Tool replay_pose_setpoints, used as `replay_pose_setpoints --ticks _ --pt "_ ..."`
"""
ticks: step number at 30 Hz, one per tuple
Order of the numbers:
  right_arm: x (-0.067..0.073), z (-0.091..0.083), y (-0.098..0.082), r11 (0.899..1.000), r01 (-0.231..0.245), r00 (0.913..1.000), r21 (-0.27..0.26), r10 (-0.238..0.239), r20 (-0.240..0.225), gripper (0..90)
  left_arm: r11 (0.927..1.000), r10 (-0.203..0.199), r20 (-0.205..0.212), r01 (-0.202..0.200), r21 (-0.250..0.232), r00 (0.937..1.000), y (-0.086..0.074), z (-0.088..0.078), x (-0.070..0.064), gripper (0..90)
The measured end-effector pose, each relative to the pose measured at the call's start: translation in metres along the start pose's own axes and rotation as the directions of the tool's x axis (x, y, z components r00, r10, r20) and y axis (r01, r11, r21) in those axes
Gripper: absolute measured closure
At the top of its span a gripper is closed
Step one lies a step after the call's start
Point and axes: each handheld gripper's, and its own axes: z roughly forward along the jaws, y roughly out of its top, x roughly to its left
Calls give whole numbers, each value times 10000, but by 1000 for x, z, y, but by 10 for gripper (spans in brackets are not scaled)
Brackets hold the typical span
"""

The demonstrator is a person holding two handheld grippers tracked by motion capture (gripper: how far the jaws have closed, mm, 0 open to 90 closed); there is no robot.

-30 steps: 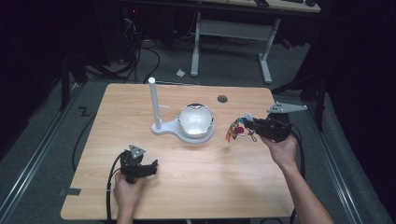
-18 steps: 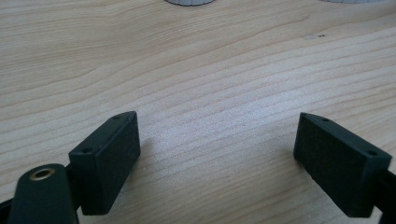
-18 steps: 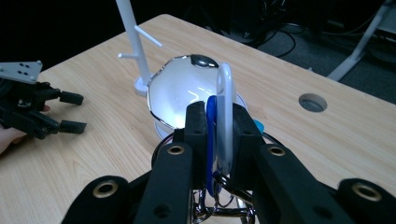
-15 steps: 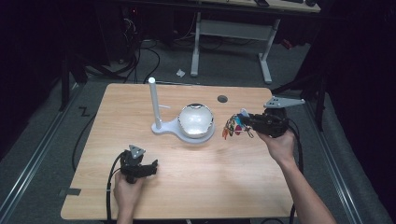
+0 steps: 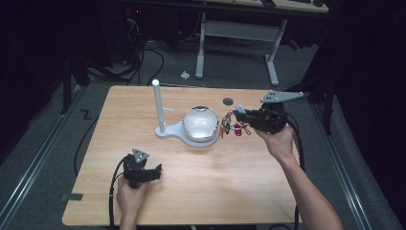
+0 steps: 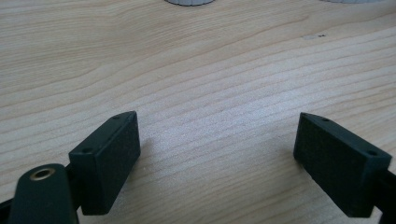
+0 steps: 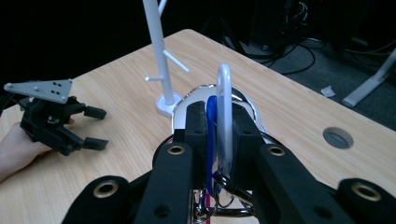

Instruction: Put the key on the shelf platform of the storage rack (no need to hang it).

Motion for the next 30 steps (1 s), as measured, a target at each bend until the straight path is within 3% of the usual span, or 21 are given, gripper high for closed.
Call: replay_pose_setpoints --ticks 14,22,24,30 --pt "10 26 29 9996 269 9986 38 -267 -449 812 10000 -58 -41 58 6 10000 0 0 0 149" --pt "11 42 38 9996 221 9982 156 -212 -557 812 9998 179 60 -179 -2 9998 0 0 1 150" --pt "10 45 40 9996 197 9981 182 -186 -584 812 9997 -233 -109 233 16 9997 0 0 -1 150" --pt "9 54 42 9995 84 9984 321 -66 -562 812 10000 -59 -43 59 15 10000 0 0 0 150"
